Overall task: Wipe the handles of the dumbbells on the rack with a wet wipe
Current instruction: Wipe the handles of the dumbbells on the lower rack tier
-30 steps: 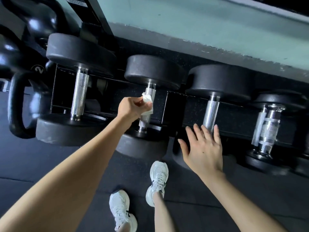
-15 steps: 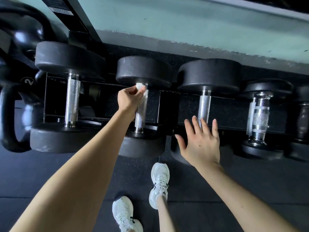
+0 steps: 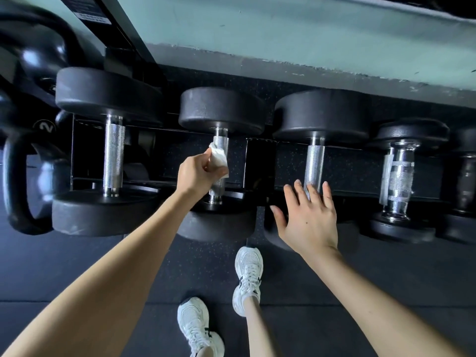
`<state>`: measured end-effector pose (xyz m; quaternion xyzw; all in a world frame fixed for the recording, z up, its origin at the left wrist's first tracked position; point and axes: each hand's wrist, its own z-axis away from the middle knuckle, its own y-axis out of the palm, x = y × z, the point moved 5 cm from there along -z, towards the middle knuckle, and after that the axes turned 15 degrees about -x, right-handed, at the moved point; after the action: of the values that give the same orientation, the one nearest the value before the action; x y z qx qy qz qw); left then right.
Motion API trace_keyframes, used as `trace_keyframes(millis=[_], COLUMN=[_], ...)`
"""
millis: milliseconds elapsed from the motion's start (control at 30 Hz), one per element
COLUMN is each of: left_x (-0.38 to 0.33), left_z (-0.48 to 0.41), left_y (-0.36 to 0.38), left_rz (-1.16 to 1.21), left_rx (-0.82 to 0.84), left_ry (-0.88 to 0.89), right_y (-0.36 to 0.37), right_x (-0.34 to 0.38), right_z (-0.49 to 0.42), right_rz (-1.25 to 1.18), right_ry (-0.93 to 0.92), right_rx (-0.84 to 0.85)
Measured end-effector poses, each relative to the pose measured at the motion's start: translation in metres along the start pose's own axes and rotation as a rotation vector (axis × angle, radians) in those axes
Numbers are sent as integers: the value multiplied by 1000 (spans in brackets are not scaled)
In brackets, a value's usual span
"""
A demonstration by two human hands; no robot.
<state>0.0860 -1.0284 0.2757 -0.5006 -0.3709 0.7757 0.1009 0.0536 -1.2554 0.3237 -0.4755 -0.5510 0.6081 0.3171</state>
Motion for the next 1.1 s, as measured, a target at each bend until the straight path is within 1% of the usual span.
trace_keyframes(millis=[67, 100, 200, 267, 367, 500, 600, 700, 800, 867, 967, 1100], left_x=[-3, -5, -12, -15, -11, 5, 12, 18, 24, 25, 23, 18], left_z=[-3, -9, -33, -42, -38, -21, -7, 2, 6, 6, 4, -2], left_y=[-1, 0, 4, 10, 14, 15, 14, 12, 12, 12, 11, 10], left_rz=[-84, -79, 96, 169, 193, 119, 108, 64, -41, -9, 235, 436], left_rx=[26, 21, -73, -89, 14, 117, 205, 340, 464, 460, 376, 278], left_ry=[42, 40, -62, -104, -107, -80, -98, -142, -117, -129, -259, -314], right_y=[0, 0, 1, 3, 4, 1, 0, 1, 0, 0, -1, 0], right_x=[0, 0, 0, -1, -1, 0, 1, 1, 1, 1, 1, 1], right_z=[0, 1, 1, 1, 0, 0, 0, 0, 0, 0, 0, 2], right_rz=[2, 4, 1, -2, 12, 15, 23, 24, 12, 11, 7, 3], right_ry=[-8, -12, -13, -8, -11, -12, -12, -11, -5, -7, -6, -4], right_rx=[3, 7, -4, -10, 2, 21, 45, 58, 60, 53, 45, 43])
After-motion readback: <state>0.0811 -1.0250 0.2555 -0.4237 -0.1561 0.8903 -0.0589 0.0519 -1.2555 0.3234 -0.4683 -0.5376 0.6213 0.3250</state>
